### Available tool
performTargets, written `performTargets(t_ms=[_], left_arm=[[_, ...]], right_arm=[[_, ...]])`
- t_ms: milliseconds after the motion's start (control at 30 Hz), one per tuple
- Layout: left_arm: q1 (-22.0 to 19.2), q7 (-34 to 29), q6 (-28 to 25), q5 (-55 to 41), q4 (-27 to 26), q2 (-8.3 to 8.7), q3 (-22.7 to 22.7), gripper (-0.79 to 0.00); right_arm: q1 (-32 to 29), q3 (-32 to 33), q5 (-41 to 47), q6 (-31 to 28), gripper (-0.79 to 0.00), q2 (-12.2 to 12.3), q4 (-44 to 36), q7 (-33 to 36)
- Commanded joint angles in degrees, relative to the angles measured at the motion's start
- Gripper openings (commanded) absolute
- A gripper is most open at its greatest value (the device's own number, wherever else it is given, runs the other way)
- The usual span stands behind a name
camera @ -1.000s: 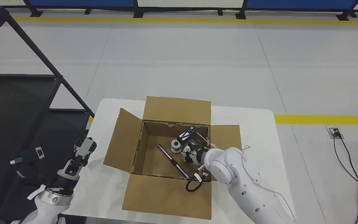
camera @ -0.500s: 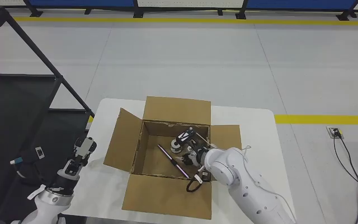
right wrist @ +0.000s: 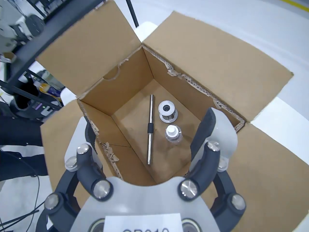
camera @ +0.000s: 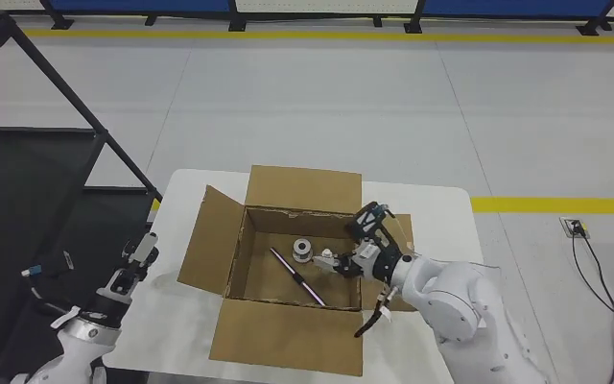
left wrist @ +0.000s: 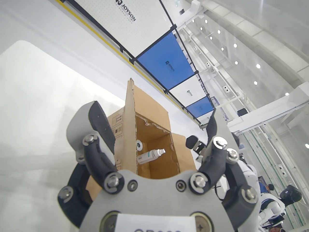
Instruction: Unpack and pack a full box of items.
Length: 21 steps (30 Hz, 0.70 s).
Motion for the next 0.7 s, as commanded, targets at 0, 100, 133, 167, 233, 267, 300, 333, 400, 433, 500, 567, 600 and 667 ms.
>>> performTargets(t_ms=[0, 100, 133, 167, 233, 267, 300, 333, 400, 433, 500, 567, 600, 667], left_arm=[[-0.63, -2.39, -0.3, 1.11, 0.22, 0.17, 0.88, 0.0], [-1.09, -4.79, -0.81, 3.27, -0.06, 0.35, 2.42, 0.0], [-1.19, -5.29, -0.87, 3.69, -0.1, 0.39, 2.81, 0.0], [-1.28, -5.83, -0.99, 4.26, -0.26, 0.44, 3.17, 0.0], [-1.4, -6.52, -1.07, 5.0, -0.47, 0.51, 3.84, 0.0], [-1.47, -6.79, -1.14, 5.05, -0.65, 0.53, 4.17, 0.0], [-1.53, -7.15, -1.17, 5.14, -0.86, 0.56, 4.47, 0.0], [-1.6, -7.38, -1.19, 5.3, -1.14, 0.59, 4.73, 0.0], [-1.69, -7.99, -1.33, 5.83, -1.82, 0.64, 5.47, 0.0], [-1.75, -8.2, -1.31, 6.08, -2.1, 0.67, 5.82, 0.0], [-1.92, -8.6, -1.26, 6.4, -2.68, 0.7, 6.68, 0.0], [-2.08, -9.2, -1.28, 6.99, -3.19, 0.74, 7.64, 0.0], [-2.16, -9.31, -1.23, 7.24, -3.32, 0.75, 8.08, 0.0], [-2.35, -9.8, -1.08, 7.67, -3.61, 0.77, 9.27, 0.0]], right_arm=[[-2.61, 4.58, 3.72, -0.85, 0.0, 0.59, -1.85, 0.65], [-5.98, 10.85, 10.26, -1.95, 0.0, 1.38, -3.27, 1.69], [-7.13, 12.67, 11.95, -2.25, 0.0, 1.62, -3.59, 2.04], [-8.26, 14.46, 13.72, -2.49, 0.0, 1.84, -3.8, 2.3], [-10.4, 17.99, 17.02, -2.96, 0.0, 2.3, -3.51, 3.06], [-11.26, 19.45, 18.7, -3.16, 0.0, 2.51, -3.08, 3.65], [-11.94, 20.64, 20.18, -3.43, 0.0, 2.73, -2.52, 4.71], [-12.37, 21.65, 21.46, -3.59, 0.0, 2.94, -1.97, 5.69], [-13.11, 23.26, 22.97, -3.48, 0.0, 3.3, -0.62, 6.68], [-13.35, 23.78, 23.06, -3.07, 0.0, 3.46, 0.04, 7.06], [-13.57, 24.27, 23.61, -2.45, 0.0, 3.68, 1.16, 7.05], [-13.52, 24.26, 25.15, -2.93, 0.0, 3.93, 2.83, 8.01], [-13.15, 24.12, 25.54, -2.93, 0.0, 4.07, 3.55, 8.78], [-12.01, 23.11, 26.31, -2.49, 0.0, 4.33, 5.56, 11.29]])
